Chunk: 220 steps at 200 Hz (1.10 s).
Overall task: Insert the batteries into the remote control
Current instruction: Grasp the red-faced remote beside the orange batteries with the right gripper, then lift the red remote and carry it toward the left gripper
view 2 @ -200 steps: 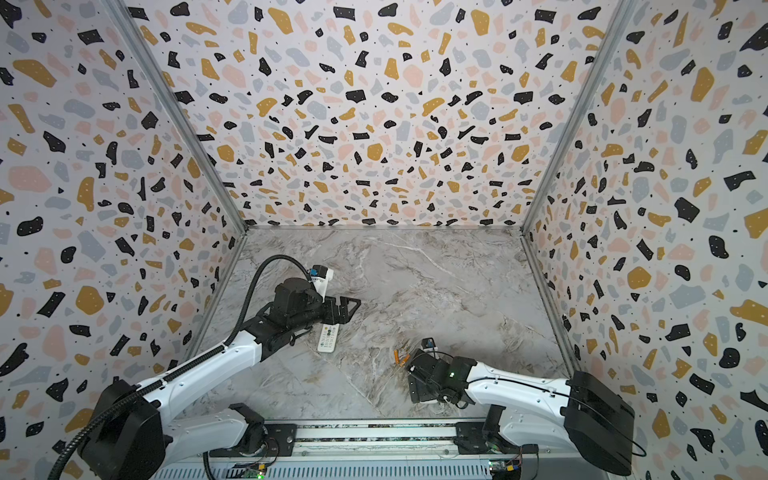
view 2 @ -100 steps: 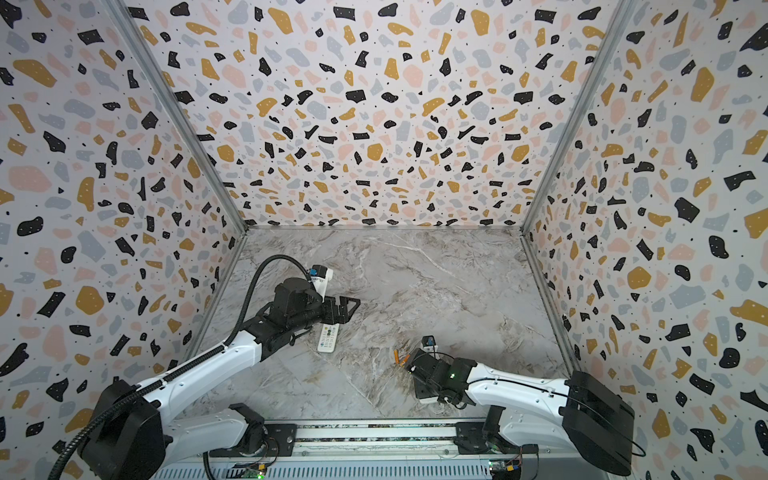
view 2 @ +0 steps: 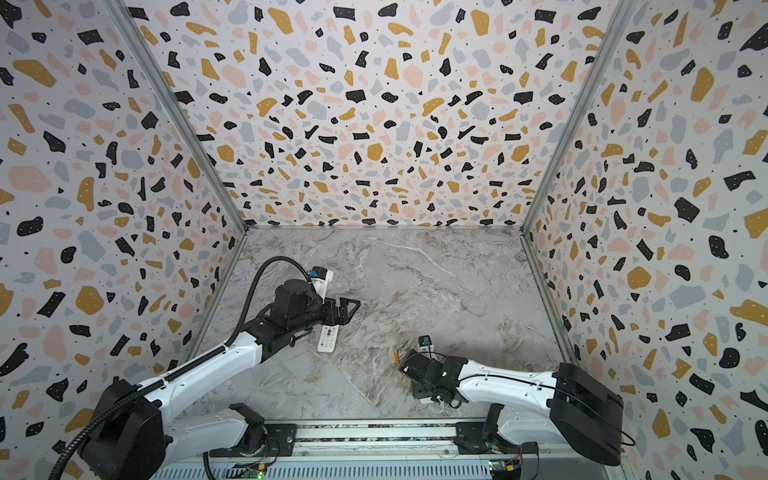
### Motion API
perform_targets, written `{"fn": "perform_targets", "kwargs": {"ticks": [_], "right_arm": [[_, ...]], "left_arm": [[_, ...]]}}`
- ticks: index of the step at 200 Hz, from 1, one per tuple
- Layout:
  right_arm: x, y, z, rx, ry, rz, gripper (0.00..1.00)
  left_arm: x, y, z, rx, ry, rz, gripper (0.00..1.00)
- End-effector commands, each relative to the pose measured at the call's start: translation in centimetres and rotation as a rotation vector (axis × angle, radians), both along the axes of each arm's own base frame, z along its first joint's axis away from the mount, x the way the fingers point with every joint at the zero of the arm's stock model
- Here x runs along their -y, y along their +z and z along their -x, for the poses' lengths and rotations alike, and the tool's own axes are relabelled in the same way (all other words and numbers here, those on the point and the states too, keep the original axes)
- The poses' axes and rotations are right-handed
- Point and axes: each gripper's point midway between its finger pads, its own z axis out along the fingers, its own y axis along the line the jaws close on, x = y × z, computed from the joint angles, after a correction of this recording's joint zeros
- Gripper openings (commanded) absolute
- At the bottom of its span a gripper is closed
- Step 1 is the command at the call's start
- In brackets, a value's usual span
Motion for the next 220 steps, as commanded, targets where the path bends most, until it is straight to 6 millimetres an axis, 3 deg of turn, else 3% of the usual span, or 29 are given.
{"fn": "perform_targets", "kwargs": {"ticks": [1,37,60,89,106,160,184,220], "right_arm": [[1.9,-1.2,1.1,-0.051,0.000,0.092,0.55],[1.2,-0.8,0.8,-0.033,0.022,0.071,0.41],[-0.2,1.2,0.1,0.020,0.048,0.000,0.34],[-2.9,6.7,-1.8,0.153,0.113,-0.194,0.27],[-4.8,10.8,-3.1,0.230,0.180,-0.342,0.25],[-9.8,22.5,-4.7,0.447,0.489,-0.713,0.23],[-11.6,25.7,-4.2,0.497,0.614,-0.823,0.22],[-12.7,28.7,-3.4,0.551,0.722,-0.954,0.21]], "left_arm": [[0.3,0.9,-0.1,0.034,-0.003,0.034,0.98],[0.7,1.4,0.3,0.043,-0.027,0.058,0.98],[1.7,2.4,1.0,0.065,-0.080,0.111,0.98],[3.7,4.8,2.8,0.106,-0.191,0.207,0.98],[4.9,7.3,4.0,0.161,-0.264,0.301,0.98],[5.8,13.6,7.8,0.283,-0.422,0.534,0.99],[5.8,15.5,8.7,0.326,-0.457,0.573,1.00],[6.0,16.9,9.5,0.361,-0.492,0.593,0.99]]}}
